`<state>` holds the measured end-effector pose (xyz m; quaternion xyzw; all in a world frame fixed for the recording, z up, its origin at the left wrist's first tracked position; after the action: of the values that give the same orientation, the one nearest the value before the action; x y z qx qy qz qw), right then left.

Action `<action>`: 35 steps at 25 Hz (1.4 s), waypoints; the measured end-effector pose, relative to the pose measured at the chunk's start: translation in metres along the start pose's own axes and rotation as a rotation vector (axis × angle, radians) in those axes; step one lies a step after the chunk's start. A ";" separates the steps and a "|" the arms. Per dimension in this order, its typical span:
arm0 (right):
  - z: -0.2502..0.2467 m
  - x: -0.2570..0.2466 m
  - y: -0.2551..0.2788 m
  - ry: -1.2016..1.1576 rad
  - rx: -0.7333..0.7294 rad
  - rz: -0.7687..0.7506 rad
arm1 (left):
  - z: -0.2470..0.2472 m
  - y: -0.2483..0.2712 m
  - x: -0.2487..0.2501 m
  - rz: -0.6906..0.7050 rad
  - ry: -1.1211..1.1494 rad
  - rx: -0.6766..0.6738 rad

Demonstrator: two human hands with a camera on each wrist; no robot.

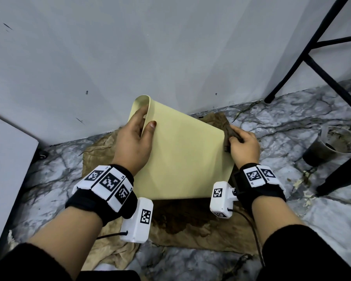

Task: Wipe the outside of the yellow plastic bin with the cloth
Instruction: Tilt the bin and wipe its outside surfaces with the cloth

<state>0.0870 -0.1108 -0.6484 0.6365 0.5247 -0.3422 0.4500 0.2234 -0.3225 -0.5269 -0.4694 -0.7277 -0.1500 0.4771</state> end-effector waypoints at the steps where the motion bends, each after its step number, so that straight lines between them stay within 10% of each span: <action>1: 0.004 -0.010 0.005 -0.001 -0.019 -0.049 | 0.001 -0.003 0.000 -0.019 0.021 -0.012; 8: 0.027 -0.105 0.055 -0.117 -0.167 -0.399 | 0.005 -0.002 0.009 0.069 0.148 -0.059; 35: 0.034 -0.086 0.074 -0.048 -0.177 -0.390 | 0.000 -0.009 0.021 -0.018 -0.106 -0.001</action>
<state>0.1424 -0.1770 -0.5667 0.4726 0.6550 -0.3904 0.4418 0.2139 -0.3158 -0.5075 -0.4705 -0.7559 -0.1295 0.4364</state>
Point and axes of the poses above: each hand's wrist, its own y-axis away from the middle knuckle, its own z-axis out of the palm, x = y × z, the point moved 5 cm from there along -y, towards the middle knuckle, and after that the axes turned 4 degrees about z, right-handed, at the moved point
